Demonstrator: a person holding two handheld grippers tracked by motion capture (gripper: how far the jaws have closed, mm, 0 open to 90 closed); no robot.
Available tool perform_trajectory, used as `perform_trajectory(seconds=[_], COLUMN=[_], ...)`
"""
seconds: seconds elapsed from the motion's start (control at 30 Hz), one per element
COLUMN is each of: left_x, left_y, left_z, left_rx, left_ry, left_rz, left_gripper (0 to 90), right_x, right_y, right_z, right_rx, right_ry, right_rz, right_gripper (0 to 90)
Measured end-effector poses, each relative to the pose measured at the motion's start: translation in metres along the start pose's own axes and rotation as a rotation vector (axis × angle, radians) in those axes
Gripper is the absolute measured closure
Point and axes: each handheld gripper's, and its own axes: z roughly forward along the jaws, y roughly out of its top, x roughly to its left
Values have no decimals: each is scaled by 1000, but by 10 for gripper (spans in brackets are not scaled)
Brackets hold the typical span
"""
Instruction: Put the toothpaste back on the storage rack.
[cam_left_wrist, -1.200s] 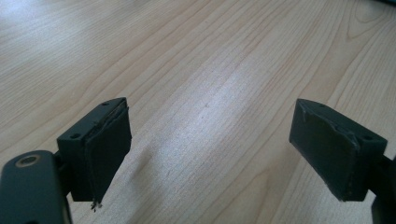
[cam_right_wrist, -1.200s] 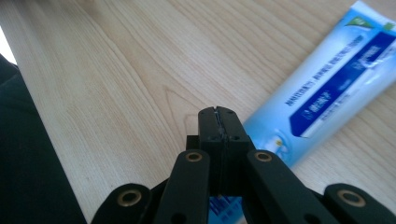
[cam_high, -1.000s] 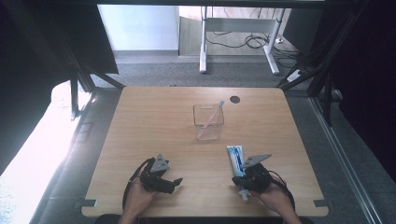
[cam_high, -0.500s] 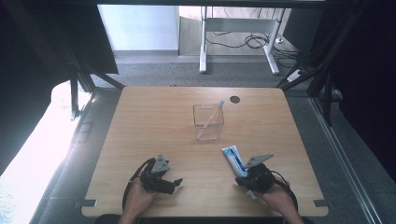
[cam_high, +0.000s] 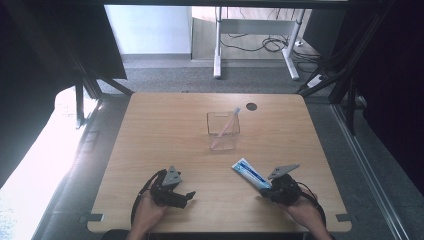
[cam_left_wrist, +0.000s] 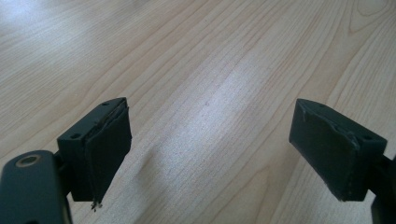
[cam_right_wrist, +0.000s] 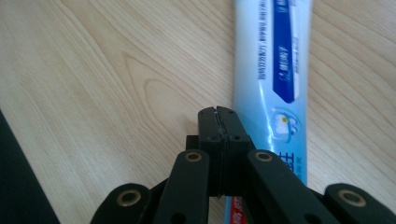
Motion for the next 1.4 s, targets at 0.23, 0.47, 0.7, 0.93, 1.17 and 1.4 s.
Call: perform_trajectory(seconds=[0.23,0.47,0.7,0.93,1.17,1.4], left_x=[0,-1,0,0,1,1], left_y=[0,1,2,2,2,1], left_z=[0,0,-3,-3,-4,-4], left_rx=[1,-2,-13,-9,-7,-4], left_ry=[-5,-6,-12,-20,-20,-19], left_rz=[1,6,-2,-1,-1,-2], left_gripper=[134,135,136,139,139,139], right_x=[-1,1,-6,-16,-21,-20], right_y=[0,11,24,33,40,45], right_z=[-3,-13,-28,-31,-14,1], right_rx=[14,37,75,109,196,253], right_ry=[-9,-13,-49,-74,-79,-78], right_rz=[-1,-27,-8,-2,-19,-45], right_gripper=[868,770,648,573,502,498])
